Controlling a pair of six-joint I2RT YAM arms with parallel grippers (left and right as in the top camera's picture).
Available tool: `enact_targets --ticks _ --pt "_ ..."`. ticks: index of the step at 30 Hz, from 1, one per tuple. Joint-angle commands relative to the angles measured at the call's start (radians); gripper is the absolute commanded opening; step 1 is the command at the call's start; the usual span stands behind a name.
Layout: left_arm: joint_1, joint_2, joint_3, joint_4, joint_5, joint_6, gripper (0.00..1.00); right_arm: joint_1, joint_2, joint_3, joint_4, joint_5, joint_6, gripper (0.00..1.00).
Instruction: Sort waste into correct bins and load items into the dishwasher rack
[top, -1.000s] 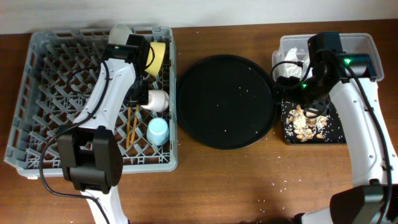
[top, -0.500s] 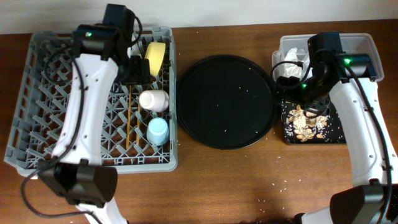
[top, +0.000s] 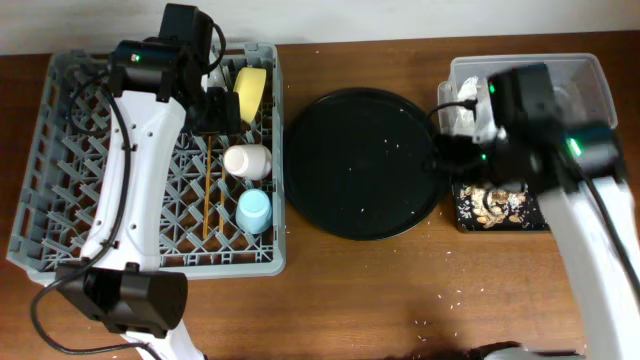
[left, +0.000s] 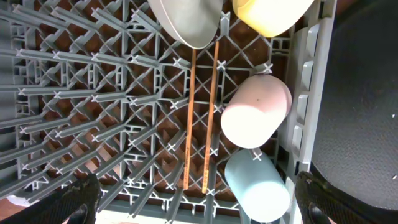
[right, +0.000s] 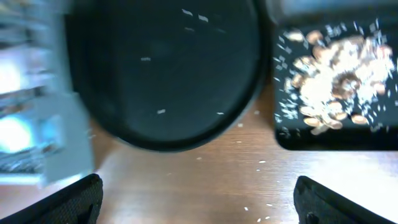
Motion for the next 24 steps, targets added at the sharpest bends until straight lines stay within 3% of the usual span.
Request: enact_targets --ticks 1,5,17,24 --pt "0.003 -0.006 0.010 -0.001 0.010 -0.002 0.99 0.022 -0.192 -0.010 0.005 0.032 0.000 0.98" --pt "0.003 -0.006 0.010 -0.001 0.010 -0.002 0.99 0.005 -0.407 -0.217 0.227 0.184 -0.021 0.98" --pt "0.003 -0.006 0.010 -0.001 0.010 -0.002 0.99 -0.064 -1.097 -1.169 1.080 0.183 -0.082 0.99" --pt "0.003 -0.006 0.010 -0.001 0.010 -0.002 0.99 -0.060 -1.344 -1.519 1.382 0.180 -0.073 0.98"
